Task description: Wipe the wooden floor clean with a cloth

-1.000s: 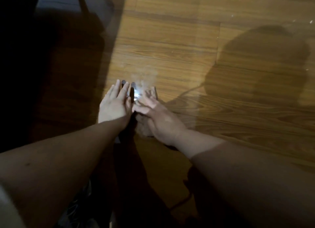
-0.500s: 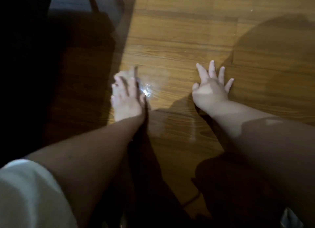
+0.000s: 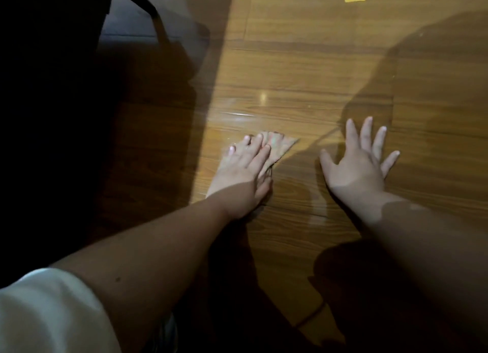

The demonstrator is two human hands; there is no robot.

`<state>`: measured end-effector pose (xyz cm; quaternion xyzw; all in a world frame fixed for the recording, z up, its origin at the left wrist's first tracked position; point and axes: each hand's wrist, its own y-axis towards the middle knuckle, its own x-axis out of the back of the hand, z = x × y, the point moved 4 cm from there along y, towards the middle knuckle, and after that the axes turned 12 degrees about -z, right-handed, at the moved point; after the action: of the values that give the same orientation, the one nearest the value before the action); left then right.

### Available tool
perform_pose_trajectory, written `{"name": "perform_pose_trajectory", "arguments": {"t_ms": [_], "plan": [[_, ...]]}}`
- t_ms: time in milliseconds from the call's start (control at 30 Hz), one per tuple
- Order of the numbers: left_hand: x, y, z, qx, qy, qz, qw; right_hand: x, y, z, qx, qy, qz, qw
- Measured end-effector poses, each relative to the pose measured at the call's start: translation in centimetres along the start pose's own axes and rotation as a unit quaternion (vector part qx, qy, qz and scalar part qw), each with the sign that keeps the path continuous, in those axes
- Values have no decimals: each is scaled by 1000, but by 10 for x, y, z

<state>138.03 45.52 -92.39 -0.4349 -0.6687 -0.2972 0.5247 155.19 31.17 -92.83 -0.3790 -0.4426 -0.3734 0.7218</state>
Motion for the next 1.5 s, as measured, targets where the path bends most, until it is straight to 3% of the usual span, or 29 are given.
{"name": "perform_pose_trajectory", "arguments": {"t_ms": [67,133,233,300,367,433,500,567,633,700,733,800,867,933,1000,1067,1133,1233,1333,1400,1467,1500], "plan": [[7,5,21,-1,34,-15,999,5,0,-4,-10,17,-13,1000],[16,7,71,149,82,-53,984,10,6,4,-14,49,-39,998],[37,-13,147,441,96,-52,891,4,10,31,32,79,-32,996],[48,-15,169,518,102,-54,848,-4,9,49,27,77,0,997],[51,3,163,545,90,-87,829,-7,8,54,2,94,3,996],[46,39,130,477,73,-112,869,-4,8,52,-18,140,-21,990],[28,69,75,311,31,-90,946,0,8,46,-16,175,-60,983],[7,63,9,120,11,-50,992,4,8,36,-20,179,-90,979],[-5,42,-33,-46,-45,19,998,9,11,27,-58,157,-113,980],[0,40,-22,-117,-35,28,992,17,18,19,-77,135,-122,980],[8,44,-1,-95,7,9,995,19,20,19,-62,123,-118,983],[27,58,51,31,102,-76,991,25,29,21,-5,88,-116,989],[51,55,107,209,138,-135,959,27,40,29,25,70,-107,991],[60,52,147,374,126,-139,908,15,51,39,6,40,-76,996],[57,64,157,449,115,-138,875,-3,56,47,-14,-30,-33,999],[50,80,129,390,91,-180,898,-12,53,48,-14,-74,-25,997],[30,97,84,266,23,-178,947,-21,56,48,-15,-81,-1,997],[3,91,9,56,-22,-95,994,-24,61,51,-19,-66,60,996],[8,79,-1,-72,-64,-19,995,-14,68,51,-14,-46,81,996],[21,70,31,-45,-37,-26,998,-5,71,49,-3,-41,96,994],[34,58,90,145,6,-86,986,-3,80,53,-1,-35,113,993],[38,39,106,250,34,-110,961,1,74,47,-6,-34,117,993]]}}
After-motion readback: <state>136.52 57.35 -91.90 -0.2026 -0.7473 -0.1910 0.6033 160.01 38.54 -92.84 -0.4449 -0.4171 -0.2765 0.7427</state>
